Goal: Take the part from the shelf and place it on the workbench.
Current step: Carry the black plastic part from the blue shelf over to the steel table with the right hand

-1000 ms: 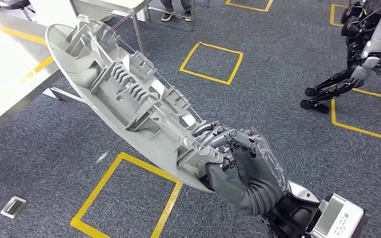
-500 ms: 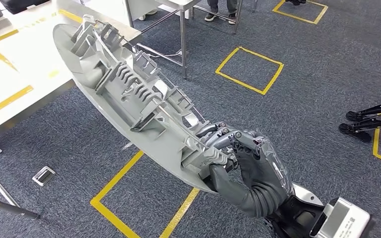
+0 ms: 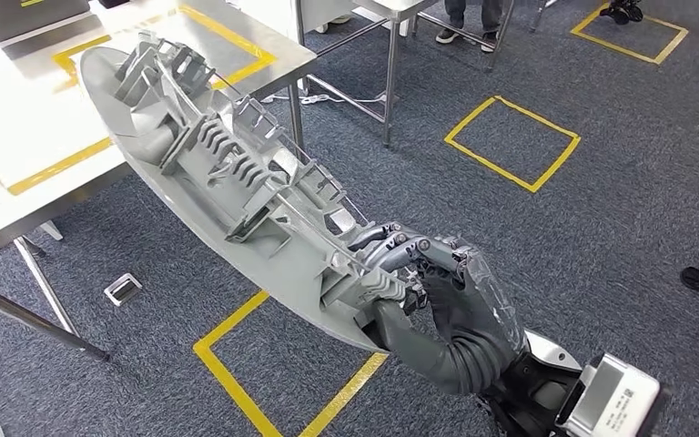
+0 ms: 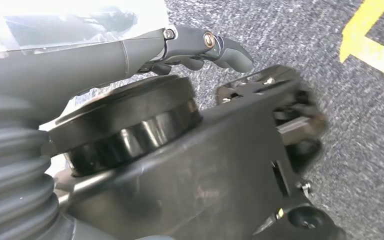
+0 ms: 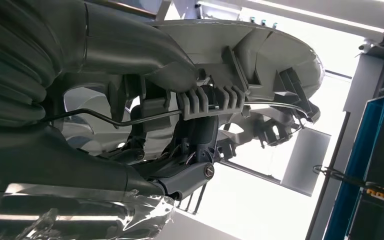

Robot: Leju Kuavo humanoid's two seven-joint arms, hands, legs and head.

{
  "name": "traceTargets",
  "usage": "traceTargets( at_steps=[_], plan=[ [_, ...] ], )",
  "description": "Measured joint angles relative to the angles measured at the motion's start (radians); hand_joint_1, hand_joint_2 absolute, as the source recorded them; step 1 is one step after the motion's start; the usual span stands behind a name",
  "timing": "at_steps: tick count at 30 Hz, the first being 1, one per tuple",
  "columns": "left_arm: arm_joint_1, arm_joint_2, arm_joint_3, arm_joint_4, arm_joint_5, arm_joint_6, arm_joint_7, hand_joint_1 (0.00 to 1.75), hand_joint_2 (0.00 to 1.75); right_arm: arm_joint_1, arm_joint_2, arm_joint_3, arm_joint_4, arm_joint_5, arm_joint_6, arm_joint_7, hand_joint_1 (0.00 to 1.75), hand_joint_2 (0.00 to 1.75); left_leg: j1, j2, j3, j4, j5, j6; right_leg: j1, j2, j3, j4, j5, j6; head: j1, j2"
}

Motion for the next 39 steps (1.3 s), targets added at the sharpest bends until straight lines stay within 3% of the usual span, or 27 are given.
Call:
traceTargets(
  at_steps=[1,4,6,8,9,11,12,14,16,31,39],
  plan=[
    [-0.001,0.001,0.000,0.000,0.000,0.000,0.000,0.00,1.75,0.000,0.000,0.000,0.000,0.000,0.000,0.000,1.75,1.75,-0.004,0.008,0.010,-0.023,0.001,0.009,0.003,-0.009,0.001,0.001,-0.003,0.005,0.000,0.000],
    [0.001,0.001,0.000,0.000,-0.001,-0.004,0.000,0.00,1.75,-0.002,0.000,0.000,0.001,-0.002,-0.001,0.000,1.75,1.75,-0.006,-0.014,0.012,-0.031,-0.002,0.032,0.002,-0.028,0.005,0.004,-0.011,0.021,0.003,0.000],
    [0.002,0.002,0.000,0.000,-0.001,-0.005,0.000,0.00,1.75,-0.002,0.000,0.001,0.002,-0.004,-0.001,0.000,1.75,1.75,-0.001,-0.026,0.015,-0.035,-0.001,0.045,-0.003,0.009,-0.013,0.051,-0.044,0.029,0.006,0.000],
    [-0.001,0.001,0.000,0.000,-0.001,-0.006,0.000,0.00,1.75,0.000,0.000,0.001,0.002,-0.007,-0.002,-0.001,1.75,1.75,-0.001,-0.036,0.017,-0.035,-0.002,0.052,-0.004,0.063,-0.075,0.171,-0.100,0.031,0.014,0.000],
    [-0.002,0.001,0.000,0.000,-0.001,-0.006,0.000,0.00,1.75,0.001,0.000,0.001,0.002,-0.009,-0.002,-0.001,1.75,1.75,-0.003,-0.041,0.018,-0.035,-0.003,0.054,-0.004,0.076,-0.114,0.239,-0.121,0.030,0.019,0.000],
    [-0.002,0.000,0.000,0.000,-0.001,-0.007,0.001,0.00,1.75,0.003,0.000,0.002,0.004,-0.011,-0.002,-0.001,1.75,1.75,-0.008,-0.051,0.021,-0.035,-0.005,0.058,-0.002,0.084,-0.156,0.297,-0.115,0.025,0.024,0.000],
    [-0.001,0.000,0.000,0.000,0.000,-0.007,0.001,0.00,1.75,0.003,0.000,0.002,0.004,-0.011,-0.002,-0.001,1.75,1.75,-0.010,-0.056,0.024,-0.035,-0.007,0.058,-0.001,0.084,-0.145,0.261,-0.082,0.020,0.025,0.000],
    [-0.002,-0.002,0.000,0.000,0.000,-0.008,0.001,0.00,1.75,0.003,0.000,0.002,0.005,-0.011,-0.002,-0.001,1.75,1.75,-0.014,-0.065,0.030,-0.035,-0.010,0.056,0.005,0.089,-0.087,0.122,-0.003,0.007,0.026,0.000],
    [-0.003,-0.004,0.000,0.000,0.000,-0.010,0.001,0.00,1.75,0.002,0.000,0.002,0.006,-0.012,-0.003,-0.001,1.75,1.75,-0.016,-0.071,0.030,-0.034,-0.012,0.050,0.010,0.094,-0.044,0.024,0.030,-0.001,0.026,0.000],
    [0.000,-0.003,0.000,0.000,0.006,-0.017,0.002,0.00,1.75,0.002,-0.001,0.002,0.007,-0.012,-0.004,-0.004,1.75,1.75,-0.015,-0.072,0.034,-0.043,-0.013,0.038,0.014,0.096,-0.038,0.006,0.027,-0.006,0.024,0.000],
    [0.000,-0.003,0.000,0.000,0.010,-0.018,0.002,0.00,1.75,0.002,-0.001,0.002,0.007,-0.012,-0.004,-0.004,1.75,1.75,-0.015,-0.072,0.034,-0.044,-0.012,0.037,0.013,0.095,-0.038,0.005,0.027,-0.006,0.025,0.000]
  ],
)
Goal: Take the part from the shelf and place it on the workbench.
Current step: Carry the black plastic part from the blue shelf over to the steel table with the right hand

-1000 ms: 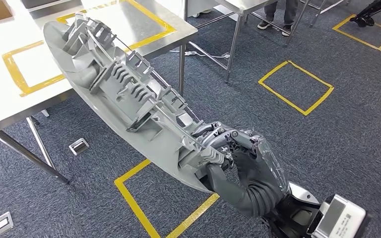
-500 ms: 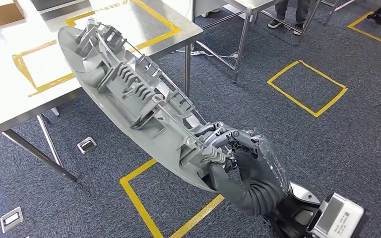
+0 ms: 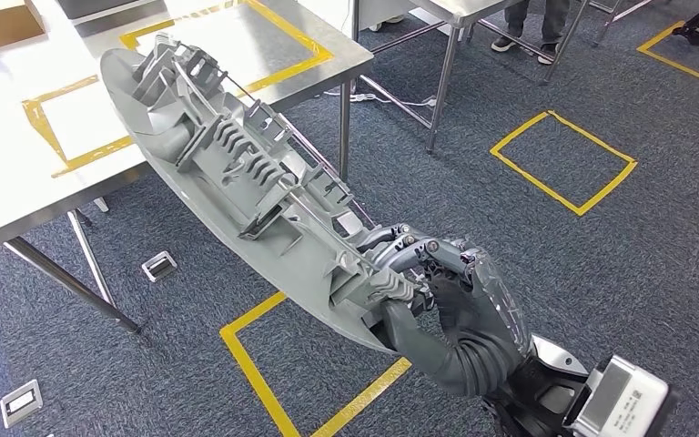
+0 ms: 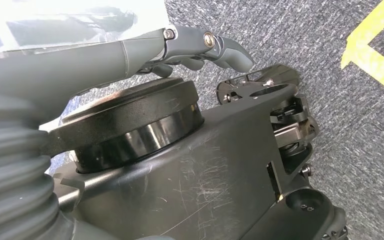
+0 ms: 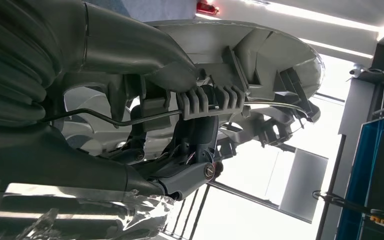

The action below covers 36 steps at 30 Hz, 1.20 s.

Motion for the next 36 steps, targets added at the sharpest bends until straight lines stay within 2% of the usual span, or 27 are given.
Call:
traceTargets(
  at_steps=[17,22,26,28,31,32,33,34,35,36],
  plan=[
    [0.000,0.000,0.000,0.000,0.004,0.000,0.001,0.00,1.75,-0.001,0.000,0.000,0.000,0.000,0.001,-0.003,1.75,1.75,-0.002,0.000,0.000,0.002,-0.001,0.002,-0.002,0.000,0.000,-0.001,0.001,0.002,0.000,0.000],
    [0.000,0.002,0.000,0.000,0.004,0.000,0.001,0.00,1.75,-0.001,0.000,0.000,0.000,0.000,0.002,-0.003,1.75,1.75,-0.006,0.000,0.000,0.004,-0.003,0.007,-0.006,0.000,0.000,-0.002,0.002,0.005,0.000,0.000],
    [0.000,0.004,0.000,0.000,0.004,0.000,0.001,0.00,1.75,-0.001,0.000,0.000,0.000,0.000,0.002,-0.003,1.75,1.75,-0.006,0.000,0.005,-0.005,-0.002,0.018,-0.009,0.000,0.003,-0.004,0.000,0.016,0.000,0.000],
    [-0.001,0.004,0.000,0.000,0.004,0.000,0.001,0.00,1.75,-0.003,0.000,-0.001,0.000,0.000,0.002,-0.003,1.75,1.75,0.002,0.001,0.016,-0.019,0.004,0.023,-0.008,0.000,-0.016,0.044,-0.025,0.024,0.004,0.000],
    [-0.001,0.004,0.000,0.000,0.004,0.000,0.001,0.00,1.75,-0.003,0.000,0.000,0.001,0.000,0.002,-0.004,1.75,1.75,0.008,0.001,0.025,-0.025,0.000,0.026,-0.016,-0.001,-0.111,0.222,-0.099,0.035,0.012,0.000],
    [0.000,0.004,0.000,0.000,0.004,0.000,0.001,0.00,1.75,-0.002,0.000,0.000,0.001,0.000,0.002,-0.004,1.75,1.75,0.009,0.001,0.029,-0.024,-0.004,0.024,-0.019,-0.001,-0.133,0.255,-0.102,0.038,0.013,0.000],
    [0.001,0.004,0.000,0.000,0.004,0.000,0.001,0.00,1.75,-0.002,0.000,0.000,0.001,0.000,0.002,-0.004,1.75,1.75,0.010,0.000,0.033,-0.023,-0.008,0.022,-0.022,-0.002,-0.137,0.252,-0.085,0.041,0.013,0.000],
    [0.001,0.004,0.000,0.000,0.004,0.000,0.001,0.00,1.75,-0.002,0.000,0.000,0.001,0.000,0.002,-0.004,1.75,1.75,0.012,0.000,0.040,-0.022,-0.014,0.019,-0.024,-0.002,-0.122,0.213,-0.052,0.042,0.014,0.000],
    [0.002,0.004,0.000,0.000,0.004,0.000,0.001,0.00,1.75,-0.002,0.000,0.000,0.001,0.000,0.002,-0.004,1.75,1.75,0.013,-0.001,0.048,-0.021,-0.021,0.014,-0.025,-0.002,-0.092,0.146,-0.010,0.044,0.014,0.000],
    [0.002,0.004,0.000,0.000,0.004,0.001,0.001,0.00,1.75,-0.003,0.000,0.000,0.002,0.000,0.002,-0.004,1.75,1.75,0.015,-0.002,0.054,-0.019,-0.029,0.009,-0.026,0.000,-0.062,0.084,0.017,0.045,0.015,0.000]
  ],
)
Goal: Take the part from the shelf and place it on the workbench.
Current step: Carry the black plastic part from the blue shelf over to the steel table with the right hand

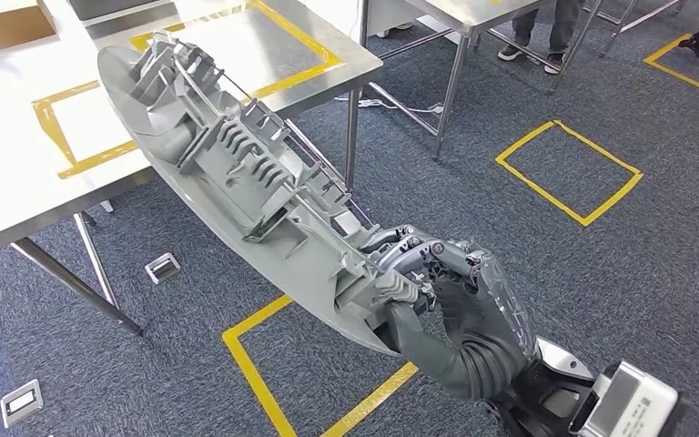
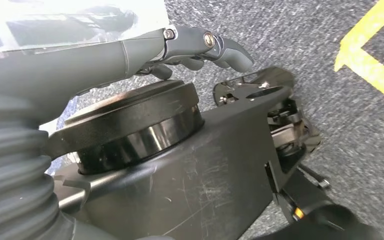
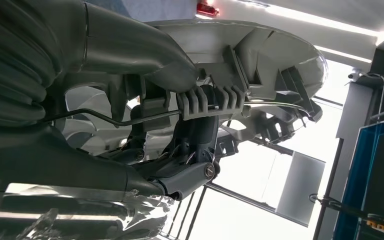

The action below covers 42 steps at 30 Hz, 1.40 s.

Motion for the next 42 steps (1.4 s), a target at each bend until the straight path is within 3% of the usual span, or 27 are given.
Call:
traceTargets(
  at_steps=[2,5,7,9,11,12,13,16,17,18,21,23,27,29,31,33,35,38,40,42],
  plan=[
    [-0.002,0.001,0.000,0.000,0.000,0.000,0.000,0.00,1.75,0.000,0.000,0.000,0.001,0.000,0.000,0.000,1.75,1.75,-0.001,-0.001,0.003,0.005,-0.012,-0.013,0.002,0.004,0.036,-0.075,0.016,-0.009,0.001,0.000],
    [-0.004,0.001,0.000,0.000,0.000,0.000,0.000,0.00,1.75,-0.002,0.000,0.000,0.002,0.000,0.000,0.000,1.75,1.75,0.000,-0.001,0.007,0.003,-0.023,-0.031,0.006,0.005,0.043,-0.081,-0.001,-0.034,-0.003,0.000],
    [-0.005,0.001,0.000,0.000,0.000,0.000,0.000,0.00,1.75,-0.003,0.000,-0.001,0.002,-0.001,0.001,0.000,1.75,1.75,0.001,0.007,0.000,0.032,-0.045,-0.041,0.005,0.001,0.056,-0.086,-0.010,-0.047,-0.009,0.000],
    [-0.006,0.001,0.000,0.000,0.000,0.000,0.000,0.00,1.75,-0.003,0.001,-0.001,0.002,-0.001,0.001,0.000,1.75,1.75,0.002,0.017,-0.050,0.140,-0.087,-0.047,0.006,-0.005,0.074,-0.089,-0.021,-0.058,-0.018,0.000],
    [-0.006,0.001,0.001,0.000,0.000,0.000,0.000,0.00,1.75,-0.003,0.001,-0.001,0.002,-0.001,0.001,0.000,1.75,1.75,0.002,0.019,-0.130,0.275,-0.122,-0.048,0.011,-0.009,0.090,-0.089,-0.035,-0.062,-0.023,0.000],
    [-0.006,0.001,0.000,0.000,-0.001,0.000,0.000,0.00,1.75,-0.003,0.001,-0.001,0.002,-0.002,0.001,0.000,1.75,1.75,0.002,0.020,-0.158,0.309,-0.117,-0.047,0.013,-0.010,0.099,-0.089,-0.043,-0.063,-0.024,0.000],
    [-0.005,0.001,0.000,0.000,-0.001,0.000,0.000,0.00,1.75,-0.003,0.001,0.000,0.003,-0.002,0.002,0.000,1.75,1.75,0.002,0.020,-0.170,0.306,-0.091,-0.044,0.016,-0.010,0.111,-0.089,-0.051,-0.063,-0.026,0.000],
    [-0.003,0.002,0.000,0.000,-0.001,0.000,0.002,0.00,1.75,-0.003,0.001,0.000,0.003,-0.003,0.002,0.000,1.75,1.75,-0.003,0.022,-0.125,0.137,0.043,-0.025,0.020,-0.011,0.151,-0.091,-0.080,-0.059,-0.030,0.000],
    [-0.002,0.002,0.000,0.000,-0.001,0.000,0.002,0.00,1.75,-0.004,0.001,0.000,0.004,-0.003,0.002,0.000,1.75,1.75,-0.007,0.023,-0.109,0.092,0.065,-0.017,0.020,-0.010,0.157,-0.093,-0.086,-0.055,-0.031,0.000],
    [-0.002,0.002,0.001,0.000,-0.001,0.000,0.003,0.00,1.75,-0.005,0.001,0.000,0.004,-0.003,0.002,0.000,1.75,1.75,-0.011,0.025,-0.099,0.067,0.068,-0.011,0.019,-0.010,0.158,-0.095,-0.089,-0.050,-0.032,0.000],
    [-0.002,0.003,0.001,0.000,0.000,0.000,0.003,0.00,1.75,-0.005,0.000,-0.001,0.005,-0.005,0.001,-0.002,1.75,1.75,-0.016,0.024,-0.082,0.031,0.047,0.002,0.018,-0.013,0.148,-0.086,-0.088,-0.034,-0.036,0.000],
    [-0.002,0.003,0.001,0.000,0.000,0.000,0.003,0.00,1.75,-0.006,0.000,-0.001,0.005,-0.005,0.001,-0.002,1.75,1.75,-0.010,0.021,-0.067,0.019,0.041,0.008,0.017,-0.013,0.123,-0.038,-0.098,-0.026,-0.033,0.000],
    [-0.001,0.001,0.001,0.000,0.000,0.000,0.003,0.00,1.75,-0.006,0.000,-0.001,0.007,-0.005,0.000,-0.002,1.75,1.75,-0.007,0.019,-0.038,0.015,0.018,0.015,0.014,-0.011,-0.032,0.176,-0.159,-0.011,-0.022,0.000],
    [0.000,0.000,0.001,0.000,0.000,0.000,0.003,0.00,1.75,-0.006,0.000,-0.001,0.007,-0.005,0.000,-0.002,1.75,1.75,-0.007,0.018,-0.018,0.016,0.002,0.013,0.014,-0.011,-0.061,0.169,-0.119,-0.011,-0.021,0.000],
    [0.001,0.000,0.001,0.000,0.000,0.000,0.003,0.00,1.75,-0.006,0.000,0.000,0.007,-0.005,0.000,-0.002,1.75,1.75,-0.007,0.016,0.009,0.016,-0.017,0.009,0.015,-0.011,-0.028,0.044,-0.021,-0.017,-0.018,0.000],
    [-0.001,0.000,0.001,0.000,0.000,0.000,0.003,0.00,1.75,-0.006,0.000,0.000,0.008,-0.005,0.001,-0.002,1.75,1.75,-0.008,0.014,0.027,0.014,-0.034,0.000,0.021,-0.009,0.006,-0.058,0.028,-0.029,-0.016,0.000],
    [-0.002,-0.001,0.001,-0.001,0.000,0.000,0.004,0.00,1.75,-0.006,0.000,-0.001,0.009,-0.005,0.001,-0.003,1.75,1.75,-0.008,0.015,0.036,0.014,-0.042,-0.012,0.027,-0.006,0.014,-0.078,0.023,-0.041,-0.015,0.000],
    [-0.003,-0.002,0.001,-0.002,0.000,0.000,0.003,0.00,1.75,-0.007,0.000,-0.001,0.009,-0.005,0.001,-0.003,1.75,1.75,-0.008,0.018,0.035,0.047,-0.047,-0.026,0.022,-0.007,0.042,-0.093,0.021,-0.058,-0.018,0.000],
    [-0.004,0.000,0.001,-0.002,0.000,0.000,0.003,0.00,1.75,-0.007,0.001,-0.001,0.009,-0.005,0.000,-0.003,1.75,1.75,-0.004,0.021,-0.013,0.141,-0.077,-0.035,0.019,-0.009,0.062,-0.102,0.012,-0.065,-0.026,0.000],
    [-0.005,0.001,0.002,-0.002,0.000,0.000,0.003,0.00,1.75,-0.006,0.001,-0.001,0.009,-0.005,0.000,-0.003,1.75,1.75,0.000,0.021,-0.086,0.254,-0.127,-0.045,0.019,-0.009,0.075,-0.103,-0.001,-0.067,-0.031,0.000]
  ],
)
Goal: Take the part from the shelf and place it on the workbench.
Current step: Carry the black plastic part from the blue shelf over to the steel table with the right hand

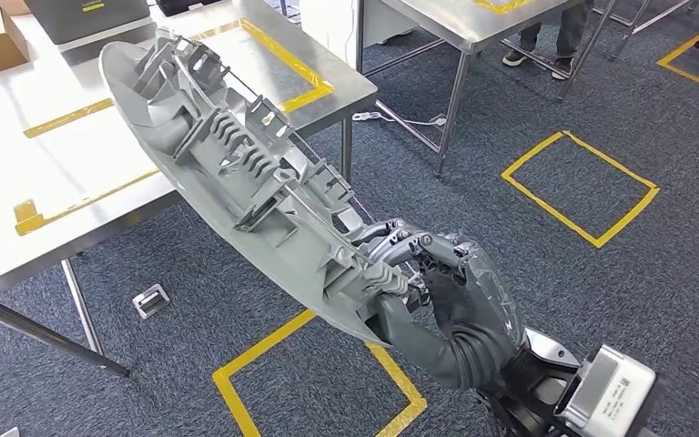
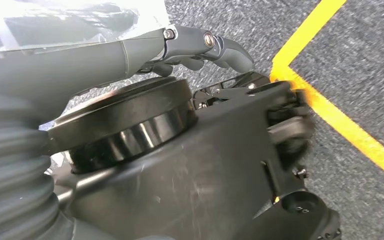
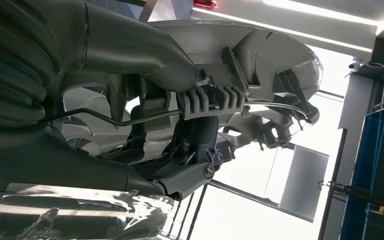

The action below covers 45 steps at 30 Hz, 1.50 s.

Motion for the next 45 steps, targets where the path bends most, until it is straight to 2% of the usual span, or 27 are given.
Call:
traceTargets(
  at_steps=[1,2,3,5,7,10,12,13,15,16,17,18,20,22,25,27,28,31,32,33,35,36,37,39,42,43,45],
  plan=[
    [0.001,0.000,0.000,0.000,0.000,0.000,0.000,0.00,1.75,0.000,0.000,0.000,0.000,0.000,0.000,0.000,1.75,1.75,0.001,0.000,-0.027,0.031,-0.011,-0.003,0.000,0.000,0.008,0.001,-0.007,0.000,-0.001,0.000],
    [0.001,0.001,0.000,0.000,0.000,0.000,0.000,0.00,1.75,0.001,0.000,0.001,0.000,0.000,0.000,0.000,1.75,1.75,0.002,0.000,-0.040,0.029,0.000,-0.005,0.000,0.001,0.017,0.002,-0.016,0.001,-0.002,0.000],
    [0.001,0.001,0.000,0.000,0.000,0.000,-0.001,0.00,1.75,0.002,0.000,0.001,0.000,0.000,0.000,0.000,1.75,1.75,0.002,0.000,-0.039,-0.005,0.035,-0.004,0.000,0.001,0.028,0.003,-0.025,0.003,-0.003,0.000],
    [0.004,0.002,0.000,0.000,0.000,0.000,-0.001,0.00,1.75,0.002,0.000,0.001,0.001,0.000,0.001,0.000,1.75,1.75,0.002,0.001,-0.015,-0.120,0.131,0.003,0.000,0.000,0.054,0.005,-0.044,0.008,-0.005,0.000],
    [0.006,0.002,0.000,0.000,0.000,0.000,-0.001,0.00,1.75,0.002,0.000,0.001,0.002,0.000,0.000,0.000,1.75,1.75,-0.004,0.005,0.002,-0.204,0.171,0.017,0.001,0.000,0.064,0.005,-0.057,0.018,-0.008,0.000],
    [0.007,0.002,0.000,0.000,0.001,-0.001,-0.001,0.00,1.75,0.002,0.001,-0.001,0.002,0.000,0.000,-0.001,1.75,1.75,-0.010,0.006,0.014,-0.228,0.169,0.042,-0.001,0.000,0.065,0.013,-0.068,0.035,-0.009,0.000],
    [0.005,0.002,0.000,0.000,0.000,0.000,-0.001,0.00,1.75,0.002,0.001,-0.001,0.001,0.000,0.000,-0.002,1.75,1.75,-0.006,0.004,0.028,-0.234,0.164,0.053,-0.002,0.001,0.045,0.059,-0.083,0.044,-0.005,0.000],
    [0.004,0.002,0.000,-0.001,0.000,0.000,-0.001,0.00,1.75,0.001,0.001,-0.002,0.001,0.000,0.000,-0.002,1.75,1.75,-0.004,0.004,0.033,-0.236,0.161,0.058,-0.003,0.001,0.020,0.103,-0.098,0.048,-0.001,0.000],
    [0.003,0.001,0.000,-0.001,0.000,0.000,-0.001,0.00,1.75,0.002,0.001,-0.002,0.001,0.000,0.000,-0.002,1.75,1.75,-0.005,0.004,0.042,-0.236,0.150,0.064,-0.005,0.001,-0.064,0.227,-0.138,0.055,0.005,0.000],
    [0.004,0.001,0.000,-0.001,0.000,0.000,-0.001,0.00,1.75,0.003,0.001,-0.002,0.002,0.000,0.000,-0.003,1.75,1.75,-0.005,0.003,0.048,-0.236,0.144,0.064,-0.005,0.001,-0.102,0.270,-0.147,0.056,0.007,0.000],
    [0.005,0.001,0.000,-0.001,0.000,-0.001,-0.001,0.00,1.75,0.004,0.001,-0.002,0.002,0.000,0.000,-0.003,1.75,1.75,-0.005,0.002,0.056,-0.236,0.136,0.063,-0.005,0.001,-0.129,0.288,-0.141,0.057,0.008,0.000],
    [0.005,0.001,0.000,-0.001,0.000,-0.001,-0.001,0.00,1.75,0.004,0.001,-0.002,0.002,0.000,0.000,-0.003,1.75,1.75,-0.005,0.001,0.067,-0.235,0.127,0.062,-0.005,0.001,-0.135,0.266,-0.112,0.056,0.009,0.000],
    [0.005,0.000,0.000,-0.001,0.000,-0.001,-0.001,0.00,1.75,0.004,0.000,-0.002,0.002,0.000,0.000,-0.003,1.75,1.75,-0.005,-0.002,0.090,-0.236,0.107,0.057,-0.003,0.001,-0.107,0.147,-0.013,0.048,0.013,0.000],
    [0.004,-0.001,0.000,-0.001,0.000,-0.001,-0.001,0.00,1.75,0.004,0.001,-0.002,0.003,0.000,0.000,-0.003,1.75,1.75,-0.006,-0.003,0.104,-0.236,0.090,0.047,0.003,0.002,-0.080,0.051,0.034,0.038,0.016,0.000],
    [0.002,-0.001,0.000,-0.002,0.000,-0.001,-0.002,0.00,1.75,0.003,0.001,-0.003,0.003,0.001,0.000,-0.003,1.75,1.75,-0.007,-0.002,0.118,-0.233,0.080,0.032,0.006,0.005,-0.059,0.017,0.027,0.022,0.018,0.000],
    [0.000,0.000,0.000,-0.002,0.000,-0.001,-0.002,0.00,1.75,0.002,0.001,-0.005,0.004,0.001,0.000,-0.003,1.75,1.75,-0.005,0.000,0.112,-0.201,0.070,0.024,0.003,0.004,-0.036,0.006,0.019,0.011,0.014,0.000],
    [-0.001,0.001,0.000,-0.002,0.000,-0.001,-0.002,0.00,1.75,0.002,0.001,-0.006,0.004,0.001,0.000,-0.003,1.75,1.75,-0.004,0.001,0.091,-0.159,0.055,0.019,0.002,0.003,-0.026,0.002,0.015,0.007,0.011,0.000],
    [-0.001,0.001,0.000,-0.002,0.000,0.000,-0.003,0.00,1.75,0.002,0.001,-0.007,0.004,0.002,0.000,-0.003,1.75,1.75,0.002,0.002,-0.012,0.007,-0.007,0.004,0.002,0.004,-0.004,0.000,-0.005,0.001,0.005,0.000],
    [-0.001,0.002,0.000,-0.002,0.000,0.000,-0.003,0.00,1.75,0.003,0.001,-0.007,0.004,0.002,0.001,-0.003,1.75,1.75,0.003,0.002,-0.035,0.026,-0.007,0.001,0.001,0.004,0.005,0.001,-0.013,0.002,0.004,0.000],
    [0.000,0.002,0.000,-0.002,-0.001,0.000,-0.002,0.00,1.75,0.003,0.001,-0.007,0.004,0.002,0.001,-0.003,1.75,1.75,0.005,0.002,-0.042,0.010,0.016,-0.001,0.001,0.005,0.016,0.003,-0.022,0.003,0.002,0.000],
    [0.001,0.003,0.000,-0.002,-0.001,0.000,-0.002,0.00,1.75,0.004,0.001,-0.007,0.004,0.002,0.002,-0.003,1.75,1.75,0.008,0.002,-0.023,-0.093,0.110,0.000,0.000,0.006,0.041,0.005,-0.043,0.008,-0.001,0.000],
    [0.002,0.004,0.000,-0.002,-0.001,0.000,-0.001,0.00,1.75,0.004,0.001,-0.006,0.004,0.002,0.002,-0.003,1.75,1.75,0.006,0.003,-0.014,-0.142,0.144,0.003,0.000,0.006,0.051,0.006,-0.051,0.012,-0.002,0.000],
    [0.003,0.004,0.000,-0.002,-0.001,0.000,-0.001,0.00,1.75,0.003,0.002,-0.007,0.005,0.001,0.002,-0.004,1.75,1.75,0.003,0.004,-0.005,-0.182,0.163,0.010,0.000,0.006,0.056,0.007,-0.058,0.017,-0.004,0.000],
    [0.004,0.004,0.000,-0.002,-0.003,-0.001,-0.001,0.00,1.75,0.004,0.002,-0.007,0.006,0.001,0.001,-0.004,1.75,1.75,-0.005,0.007,-0.001,-0.211,0.160,0.027,0.000,0.006,0.060,0.010,-0.065,0.029,-0.005,0.000],
    [0.004,0.005,0.000,-0.002,-0.004,0.000,-0.001,0.00,1.75,0.003,0.002,-0.009,0.006,0.001,0.002,-0.004,1.75,1.75,-0.001,0.005,0.018,-0.225,0.157,0.048,-0.002,0.006,0.053,0.039,-0.082,0.043,-0.003,0.000],
    [0.002,0.004,0.000,-0.002,-0.004,0.000,-0.001,0.00,1.75,0.003,0.002,-0.009,0.006,0.001,0.002,-0.004,1.75,1.75,0.001,0.005,0.026,-0.228,0.155,0.052,-0.002,0.006,0.033,0.076,-0.096,0.047,0.000,0.000],
    [0.000,0.004,0.000,-0.002,-0.004,-0.001,-0.001,0.00,1.75,0.003,0.002,-0.009,0.007,0.001,0.002,-0.004,1.75,1.75,0.001,0.005,0.035,-0.229,0.146,0.059,-0.004,0.006,-0.042,0.195,-0.136,0.053,0.006,0.000]
  ],
)
